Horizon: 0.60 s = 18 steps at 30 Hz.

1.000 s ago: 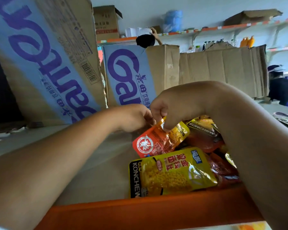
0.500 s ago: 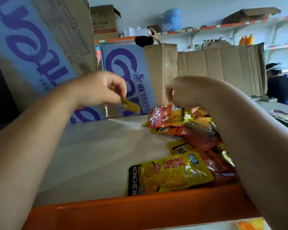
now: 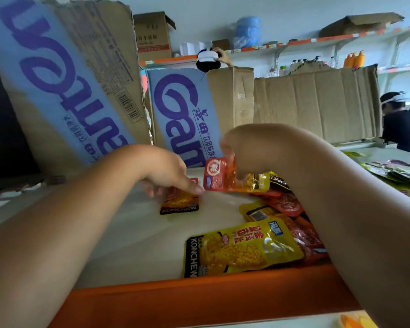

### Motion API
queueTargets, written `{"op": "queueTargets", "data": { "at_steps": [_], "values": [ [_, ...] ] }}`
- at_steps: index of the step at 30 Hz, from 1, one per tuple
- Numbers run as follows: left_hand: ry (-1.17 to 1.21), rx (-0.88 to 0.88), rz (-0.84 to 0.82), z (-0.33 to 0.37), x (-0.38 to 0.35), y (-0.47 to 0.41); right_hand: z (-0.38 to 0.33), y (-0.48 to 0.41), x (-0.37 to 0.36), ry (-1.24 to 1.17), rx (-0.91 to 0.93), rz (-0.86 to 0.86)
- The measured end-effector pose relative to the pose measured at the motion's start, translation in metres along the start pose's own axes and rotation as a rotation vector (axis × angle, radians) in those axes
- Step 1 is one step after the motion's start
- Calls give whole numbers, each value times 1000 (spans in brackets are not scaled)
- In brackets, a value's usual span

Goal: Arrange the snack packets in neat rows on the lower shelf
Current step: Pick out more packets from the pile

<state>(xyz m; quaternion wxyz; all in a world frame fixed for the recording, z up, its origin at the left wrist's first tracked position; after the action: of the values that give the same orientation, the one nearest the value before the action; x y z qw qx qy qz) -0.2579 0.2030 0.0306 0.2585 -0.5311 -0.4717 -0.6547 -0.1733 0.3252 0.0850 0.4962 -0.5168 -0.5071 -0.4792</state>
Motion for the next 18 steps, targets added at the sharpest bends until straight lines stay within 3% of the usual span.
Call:
{"op": "queueTargets", "data": {
  "at_steps": [3,7,11,14,18],
  "values": [
    [-1,11,-1,2,0,1,-10,0,20,-83,115,211],
    [-13,29,26,-5,5,5,-30,-3,-15,-207,204,-109],
    [-31,30,-5,-9,2,7,-23,-4,-10,-77,173,-45],
    [-74,17,18,-8,6,8,-14,-6,-23,6,75,-136],
    [-99,12,-5,-11,7,10,-23,-12,-34,84,104,-192]
  ]
}}
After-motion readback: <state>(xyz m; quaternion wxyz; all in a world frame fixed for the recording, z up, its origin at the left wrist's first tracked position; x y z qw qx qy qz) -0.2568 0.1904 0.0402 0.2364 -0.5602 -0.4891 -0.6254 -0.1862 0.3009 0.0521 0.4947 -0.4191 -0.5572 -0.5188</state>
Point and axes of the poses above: each hand's wrist, its own y-axis away from the middle knuckle, its own x-axis out of the back of the hand, z = x × y, the point moved 10 cm from there along -y, towards the middle knuckle, and after that the axes turned 7 degrees about -y, right-handed, at the moved point
